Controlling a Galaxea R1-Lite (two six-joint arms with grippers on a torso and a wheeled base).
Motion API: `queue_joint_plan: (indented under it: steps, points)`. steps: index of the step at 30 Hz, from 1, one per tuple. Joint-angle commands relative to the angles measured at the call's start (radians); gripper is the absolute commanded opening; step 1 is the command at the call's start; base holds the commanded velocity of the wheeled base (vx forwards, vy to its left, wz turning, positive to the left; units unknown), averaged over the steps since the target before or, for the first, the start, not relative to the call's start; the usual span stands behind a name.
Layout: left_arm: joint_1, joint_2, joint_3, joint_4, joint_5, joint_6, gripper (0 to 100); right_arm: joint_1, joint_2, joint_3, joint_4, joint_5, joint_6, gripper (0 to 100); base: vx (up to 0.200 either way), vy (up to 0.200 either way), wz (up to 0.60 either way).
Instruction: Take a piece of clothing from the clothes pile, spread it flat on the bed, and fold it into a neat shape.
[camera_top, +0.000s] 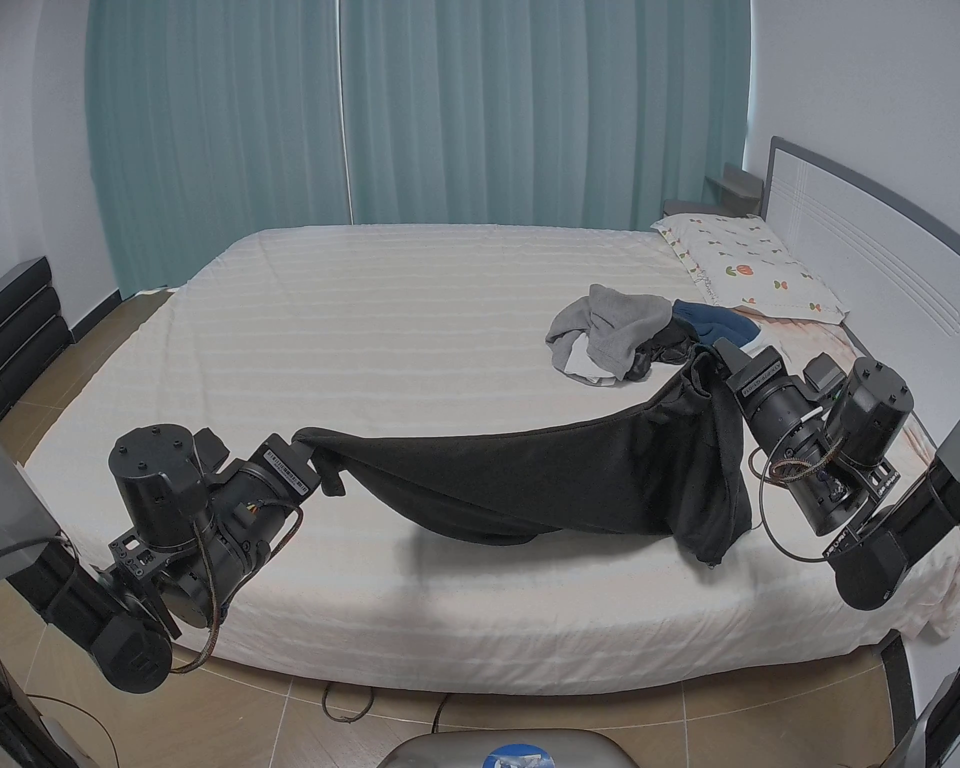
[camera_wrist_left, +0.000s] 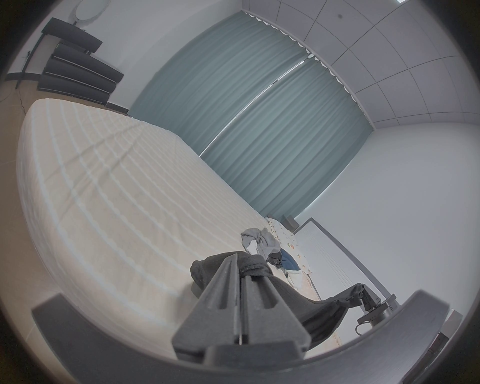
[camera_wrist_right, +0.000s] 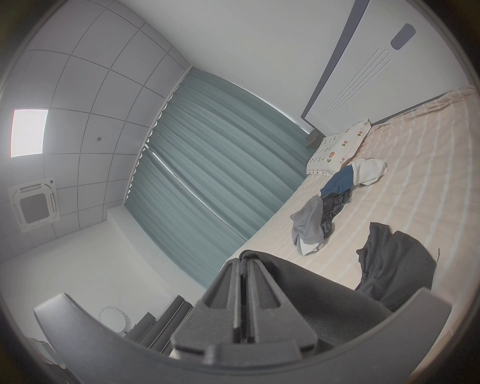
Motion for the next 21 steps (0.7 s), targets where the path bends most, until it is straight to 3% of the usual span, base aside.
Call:
queue_joint_plan:
  steps: [1,21]
  points:
    - [0.000,-0.008,0.000,0.001,0.001,0.000,0,0.008,-0.006,0.002,-0.002,0.002,0.000,0,0.000,0.200,0.00]
    - [0.000,-0.017,0.003,0.001,-0.001,0.000,0,0.009,-0.011,0.002,-0.003,0.003,0.023,0,0.000,0.200,0.00]
